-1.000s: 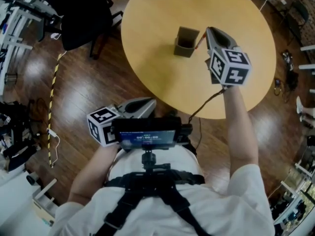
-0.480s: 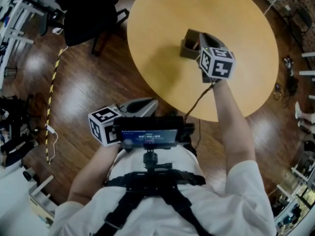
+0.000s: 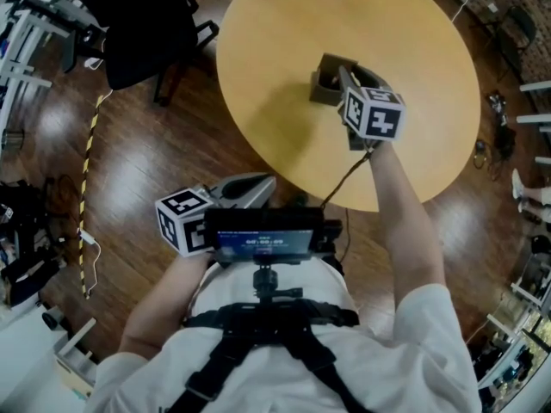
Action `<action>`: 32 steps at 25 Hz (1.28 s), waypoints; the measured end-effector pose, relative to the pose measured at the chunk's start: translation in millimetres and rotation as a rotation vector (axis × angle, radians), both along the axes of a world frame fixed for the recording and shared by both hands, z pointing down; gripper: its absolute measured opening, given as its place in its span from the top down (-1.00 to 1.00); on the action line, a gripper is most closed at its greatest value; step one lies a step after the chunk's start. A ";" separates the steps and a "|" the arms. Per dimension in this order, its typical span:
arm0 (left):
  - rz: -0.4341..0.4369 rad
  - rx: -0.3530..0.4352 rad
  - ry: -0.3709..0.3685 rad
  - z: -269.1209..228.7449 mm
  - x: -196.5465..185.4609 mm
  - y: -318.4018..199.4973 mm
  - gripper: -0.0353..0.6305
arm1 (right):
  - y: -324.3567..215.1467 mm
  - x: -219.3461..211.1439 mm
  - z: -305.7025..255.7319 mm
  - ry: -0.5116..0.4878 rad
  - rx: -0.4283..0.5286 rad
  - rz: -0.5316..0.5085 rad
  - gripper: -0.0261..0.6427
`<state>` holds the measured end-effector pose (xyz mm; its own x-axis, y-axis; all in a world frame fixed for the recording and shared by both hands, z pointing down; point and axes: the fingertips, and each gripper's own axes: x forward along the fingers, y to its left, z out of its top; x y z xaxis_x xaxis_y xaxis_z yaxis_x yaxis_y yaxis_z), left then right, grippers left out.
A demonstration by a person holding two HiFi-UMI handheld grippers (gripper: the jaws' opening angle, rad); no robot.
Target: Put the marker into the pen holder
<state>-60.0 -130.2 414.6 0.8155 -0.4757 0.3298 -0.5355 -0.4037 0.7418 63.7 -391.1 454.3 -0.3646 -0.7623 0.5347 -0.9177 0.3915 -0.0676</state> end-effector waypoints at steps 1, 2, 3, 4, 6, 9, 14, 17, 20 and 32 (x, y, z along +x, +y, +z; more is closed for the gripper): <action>0.006 0.000 0.002 -0.4 -0.1 -0.2 0.90 | 3.0 0.8 -7.4 -0.008 0.012 0.002 0.60; 0.014 -0.002 0.004 -1.1 0.1 -0.5 0.90 | 7.7 2.6 -15.6 -0.014 0.025 0.007 0.60; 0.022 -0.001 0.007 -1.6 0.2 -1.0 0.90 | 14.7 4.9 -23.2 -0.022 0.034 0.013 0.60; 0.030 0.002 0.011 -2.0 0.1 -1.8 0.90 | 24.0 7.1 -28.9 -0.033 0.037 0.019 0.60; 0.045 0.013 0.020 -2.4 -1.9 -3.5 0.90 | 47.9 10.3 -34.9 -0.058 0.026 0.035 0.60; 0.076 0.019 0.028 -2.6 -7.8 -7.6 0.90 | 83.8 9.8 -32.8 -0.090 -0.013 0.059 0.60; 0.147 0.004 0.046 4.4 -11.4 -21.0 0.90 | 121.9 13.3 -16.6 -0.096 -0.071 0.103 0.60; 0.194 0.001 0.043 8.9 -11.5 -17.9 0.91 | 146.3 19.5 -10.8 -0.087 -0.081 0.141 0.60; 0.224 0.002 0.027 12.9 -12.5 -16.7 0.90 | 170.0 22.0 -9.2 -0.090 -0.090 0.172 0.60; 0.385 -0.016 0.024 24.6 -1.2 1.6 0.90 | 273.8 -7.2 17.3 -0.147 -0.173 0.249 0.60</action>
